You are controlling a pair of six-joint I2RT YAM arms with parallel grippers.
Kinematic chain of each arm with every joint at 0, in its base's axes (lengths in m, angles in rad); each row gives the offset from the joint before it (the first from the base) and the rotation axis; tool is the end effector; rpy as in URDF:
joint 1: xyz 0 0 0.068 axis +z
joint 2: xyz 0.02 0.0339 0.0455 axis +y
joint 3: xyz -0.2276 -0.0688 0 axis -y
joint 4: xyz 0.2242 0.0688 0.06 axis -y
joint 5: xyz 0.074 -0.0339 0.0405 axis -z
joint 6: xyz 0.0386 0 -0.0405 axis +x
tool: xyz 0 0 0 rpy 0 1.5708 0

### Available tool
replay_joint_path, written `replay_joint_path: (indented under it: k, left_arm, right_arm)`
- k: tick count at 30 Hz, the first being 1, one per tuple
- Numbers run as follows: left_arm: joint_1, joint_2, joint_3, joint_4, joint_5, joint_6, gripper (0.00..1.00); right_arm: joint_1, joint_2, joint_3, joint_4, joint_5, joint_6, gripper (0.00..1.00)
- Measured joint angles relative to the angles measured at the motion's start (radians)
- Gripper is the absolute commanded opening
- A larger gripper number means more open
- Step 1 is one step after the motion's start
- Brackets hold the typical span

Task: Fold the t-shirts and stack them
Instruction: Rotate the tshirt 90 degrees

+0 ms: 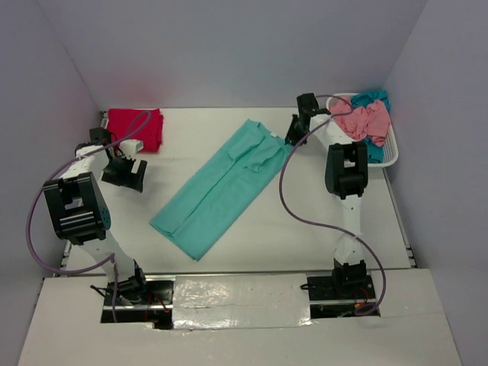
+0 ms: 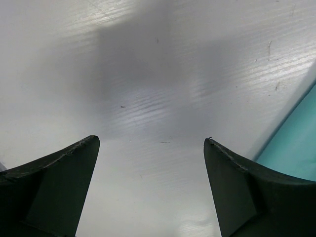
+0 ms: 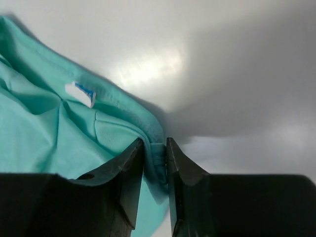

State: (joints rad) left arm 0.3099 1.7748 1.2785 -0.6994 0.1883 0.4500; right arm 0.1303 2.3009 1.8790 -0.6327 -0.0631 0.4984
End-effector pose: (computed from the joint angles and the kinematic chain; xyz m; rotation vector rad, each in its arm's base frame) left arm 0.3192 0.0946 0.1782 0.2394 2.7144 -0.0472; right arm 0.4523 0.0617 0.1482 0.4640 2.6135 0.2963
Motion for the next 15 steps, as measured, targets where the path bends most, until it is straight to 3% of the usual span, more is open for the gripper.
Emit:
replay_joint_path:
  k: [1, 3, 5, 6, 7, 8, 15]
  left_arm:
    - [-0.003, 0.000, 0.000, -0.004, 0.002, 0.000, 0.99]
    - [-0.009, 0.000, 0.000, -0.011, 0.008, 0.000, 0.99]
    - [-0.021, -0.002, -0.002, -0.013, 0.010, 0.000, 1.00]
    - [-0.030, -0.005, -0.003, -0.012, 0.010, 0.000, 0.99]
    - [-0.043, -0.008, -0.007, -0.011, 0.010, 0.000, 0.99]
    - [-0.053, -0.013, -0.010, -0.013, 0.010, -0.001, 0.99]
    - [-0.086, -0.054, -0.010, -0.013, 0.014, -0.009, 0.99]
  right_arm:
    - [0.001, 0.067, 0.111, -0.014, -0.003, -0.017, 0.41]
    - [0.004, 0.190, 0.339, -0.064, -0.011, -0.037, 0.47]
    - [0.005, 0.282, 0.499, -0.064, -0.023, -0.048, 0.62]
    - [0.005, 0.298, 0.525, -0.055, -0.024, -0.049, 0.71]
    - [0.005, 0.301, 0.526, -0.048, -0.024, -0.049, 0.89]
    - [0.005, 0.301, 0.520, -0.041, -0.023, -0.043, 1.00]
    - [-0.009, 0.271, 0.488, -0.002, 0.032, -0.059, 1.00]
